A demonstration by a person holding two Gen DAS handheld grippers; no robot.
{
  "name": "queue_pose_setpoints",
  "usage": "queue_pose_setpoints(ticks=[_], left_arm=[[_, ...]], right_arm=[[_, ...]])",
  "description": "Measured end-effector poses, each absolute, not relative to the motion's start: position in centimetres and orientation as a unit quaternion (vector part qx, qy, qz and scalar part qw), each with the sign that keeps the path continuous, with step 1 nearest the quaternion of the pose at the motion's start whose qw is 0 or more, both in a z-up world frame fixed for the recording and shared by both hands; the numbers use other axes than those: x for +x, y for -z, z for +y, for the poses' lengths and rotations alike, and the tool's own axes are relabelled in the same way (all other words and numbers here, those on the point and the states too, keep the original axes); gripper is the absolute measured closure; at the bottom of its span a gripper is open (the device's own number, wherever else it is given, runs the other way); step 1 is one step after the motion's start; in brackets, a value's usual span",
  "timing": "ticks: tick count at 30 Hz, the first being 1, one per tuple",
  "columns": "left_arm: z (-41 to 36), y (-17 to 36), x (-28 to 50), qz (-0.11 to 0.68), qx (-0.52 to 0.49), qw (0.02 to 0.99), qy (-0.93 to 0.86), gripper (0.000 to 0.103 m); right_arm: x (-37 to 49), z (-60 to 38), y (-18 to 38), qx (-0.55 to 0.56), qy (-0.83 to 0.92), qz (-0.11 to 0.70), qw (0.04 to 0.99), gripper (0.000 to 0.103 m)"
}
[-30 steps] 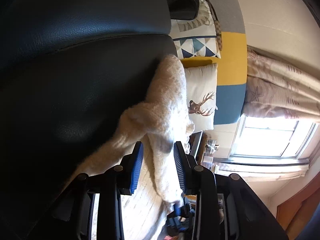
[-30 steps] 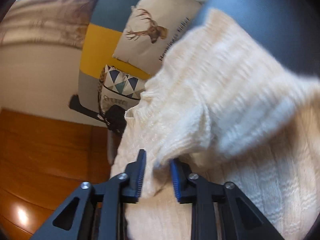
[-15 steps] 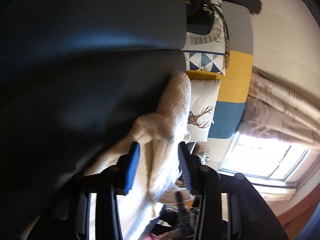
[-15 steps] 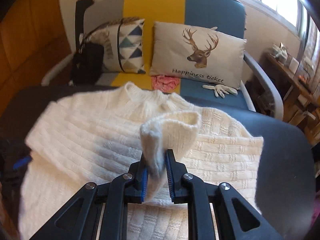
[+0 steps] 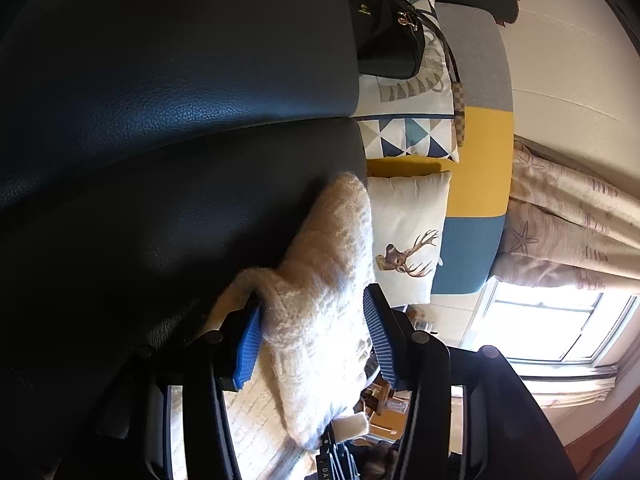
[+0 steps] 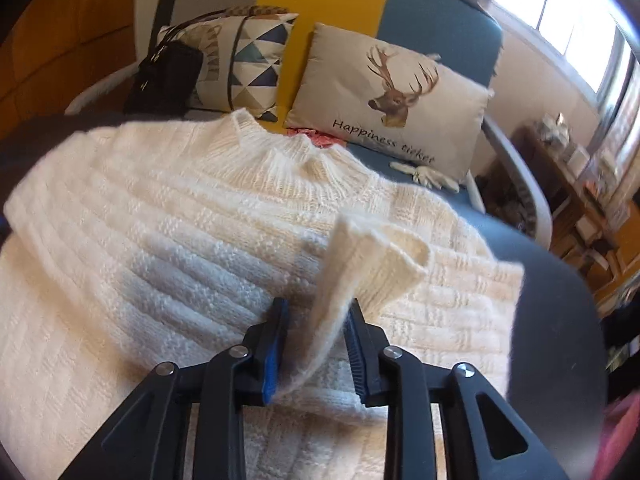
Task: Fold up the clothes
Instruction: 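Lift the held sleeve cuff above the sweater body with the right gripper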
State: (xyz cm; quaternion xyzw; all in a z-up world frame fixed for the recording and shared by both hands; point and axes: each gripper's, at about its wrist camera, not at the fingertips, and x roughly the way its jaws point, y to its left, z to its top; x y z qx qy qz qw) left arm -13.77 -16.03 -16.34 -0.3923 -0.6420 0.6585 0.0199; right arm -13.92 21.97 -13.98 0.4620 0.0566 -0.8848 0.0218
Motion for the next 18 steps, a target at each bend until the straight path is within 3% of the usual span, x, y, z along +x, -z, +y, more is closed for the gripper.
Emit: queue_pose_setpoints(ticks=[1, 3, 4, 8, 11, 18], left_arm=[[-16.0, 16.1, -13.8, -0.637, -0.391, 0.021, -0.664, 0.053], [-16.0, 15.2, -13.8, -0.617, -0.384, 0.02, -0.686, 0.053], [-16.0, 14.4, -13.8, -0.601, -0.38, 0.021, -0.703, 0.054], [-15.7, 10.9, -14.0, -0.541, -0.359, 0.044, -0.759, 0.069], [-16.2, 8.2, -14.0, -0.492, -0.344, 0.046, -0.798, 0.07], [-15.1, 9.3, -10.4, -0.52, -0.371, 0.11, -0.761, 0.07]], right_arm=[[-14.5, 22.8, 13.7, 0.473, 0.88, 0.021, 0.023, 0.077], [-14.6, 24.1, 13.4, 0.478, 0.878, -0.029, 0.021, 0.094], [-14.4, 24.5, 13.0, 0.472, 0.881, -0.031, 0.011, 0.097], [-12.6, 25.6, 9.6, 0.416, 0.907, -0.058, 0.017, 0.098], [-11.0, 26.4, 5.8, 0.359, 0.93, -0.073, 0.025, 0.098], [-10.9, 26.8, 5.1, 0.371, 0.924, -0.081, 0.038, 0.098]])
